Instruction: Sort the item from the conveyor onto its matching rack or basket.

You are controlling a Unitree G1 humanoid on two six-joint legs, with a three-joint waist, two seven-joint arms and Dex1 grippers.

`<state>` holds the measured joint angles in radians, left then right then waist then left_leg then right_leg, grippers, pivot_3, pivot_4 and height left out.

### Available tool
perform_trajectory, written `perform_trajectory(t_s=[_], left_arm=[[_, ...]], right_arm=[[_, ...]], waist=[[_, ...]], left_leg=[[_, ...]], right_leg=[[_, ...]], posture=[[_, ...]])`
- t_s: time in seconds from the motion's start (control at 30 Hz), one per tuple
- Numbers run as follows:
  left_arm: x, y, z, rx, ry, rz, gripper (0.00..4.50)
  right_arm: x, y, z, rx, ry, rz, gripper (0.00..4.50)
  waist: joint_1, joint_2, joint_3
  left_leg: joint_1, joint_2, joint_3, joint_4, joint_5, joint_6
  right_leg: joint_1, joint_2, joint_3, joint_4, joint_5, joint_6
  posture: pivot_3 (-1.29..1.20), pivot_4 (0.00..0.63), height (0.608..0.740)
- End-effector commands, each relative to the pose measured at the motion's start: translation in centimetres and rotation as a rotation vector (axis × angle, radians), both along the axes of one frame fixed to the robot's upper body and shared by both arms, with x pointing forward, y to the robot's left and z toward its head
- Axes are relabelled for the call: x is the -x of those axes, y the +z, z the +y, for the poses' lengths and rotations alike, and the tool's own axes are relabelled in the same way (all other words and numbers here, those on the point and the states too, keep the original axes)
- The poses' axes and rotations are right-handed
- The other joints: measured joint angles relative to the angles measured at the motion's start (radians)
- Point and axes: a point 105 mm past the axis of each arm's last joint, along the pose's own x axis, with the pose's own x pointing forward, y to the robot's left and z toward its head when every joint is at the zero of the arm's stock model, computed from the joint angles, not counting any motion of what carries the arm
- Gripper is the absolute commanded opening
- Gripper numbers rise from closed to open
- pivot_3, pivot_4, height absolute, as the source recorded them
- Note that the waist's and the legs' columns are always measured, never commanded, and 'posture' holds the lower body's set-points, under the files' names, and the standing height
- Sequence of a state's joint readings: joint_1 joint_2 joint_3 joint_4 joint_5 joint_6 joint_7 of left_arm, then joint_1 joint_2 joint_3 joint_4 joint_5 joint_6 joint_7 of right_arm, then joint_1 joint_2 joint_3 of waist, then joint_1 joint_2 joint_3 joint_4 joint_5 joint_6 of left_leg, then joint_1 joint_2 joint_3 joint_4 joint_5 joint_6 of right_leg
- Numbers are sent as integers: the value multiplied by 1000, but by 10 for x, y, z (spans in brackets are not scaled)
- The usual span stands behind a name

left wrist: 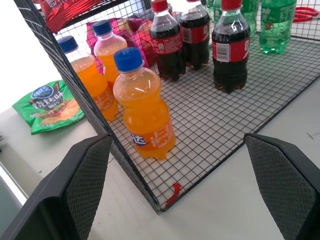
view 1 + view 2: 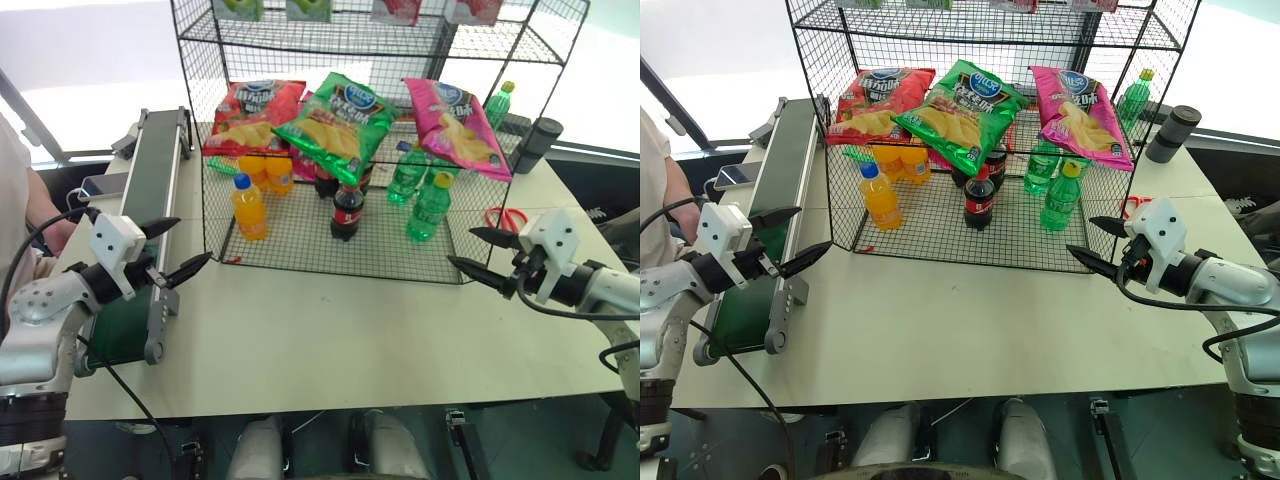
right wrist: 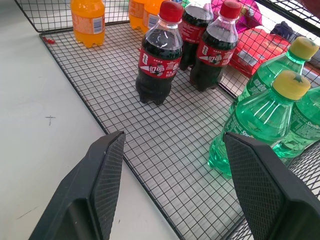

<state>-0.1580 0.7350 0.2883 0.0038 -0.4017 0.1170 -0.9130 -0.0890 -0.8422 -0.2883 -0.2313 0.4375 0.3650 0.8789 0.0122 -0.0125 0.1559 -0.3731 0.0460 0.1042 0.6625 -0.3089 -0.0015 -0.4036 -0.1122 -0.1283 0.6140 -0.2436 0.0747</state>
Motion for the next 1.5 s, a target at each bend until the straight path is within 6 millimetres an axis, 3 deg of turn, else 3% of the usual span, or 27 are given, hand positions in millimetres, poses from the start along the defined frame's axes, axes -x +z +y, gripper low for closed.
perform_trajectory(t_s=[0.03,0.67,1.5], left_arm=[[-2,10,-2,-11,-9,-52,4500],[-12,5,-11,-10,-48,-59,4500],[-21,-3,-20,-22,-116,-53,4500]], right_arm=[[1,7,0,12,12,-39,3222],[15,1,-10,2,22,-26,3222],[17,-4,-21,28,-4,-35,3222]], waist=[[0,0,0],[0,-1,0],[0,-1,-1]], left_leg=[[0,0,0,0,0,0],[0,0,0,1,0,0],[0,0,0,1,0,0]], right_leg=[[0,0,0,0,0,0],[1,0,0,0,0,1],[1,0,0,1,1,1]], posture=[[0,150,740],[0,150,740],[0,150,740]])
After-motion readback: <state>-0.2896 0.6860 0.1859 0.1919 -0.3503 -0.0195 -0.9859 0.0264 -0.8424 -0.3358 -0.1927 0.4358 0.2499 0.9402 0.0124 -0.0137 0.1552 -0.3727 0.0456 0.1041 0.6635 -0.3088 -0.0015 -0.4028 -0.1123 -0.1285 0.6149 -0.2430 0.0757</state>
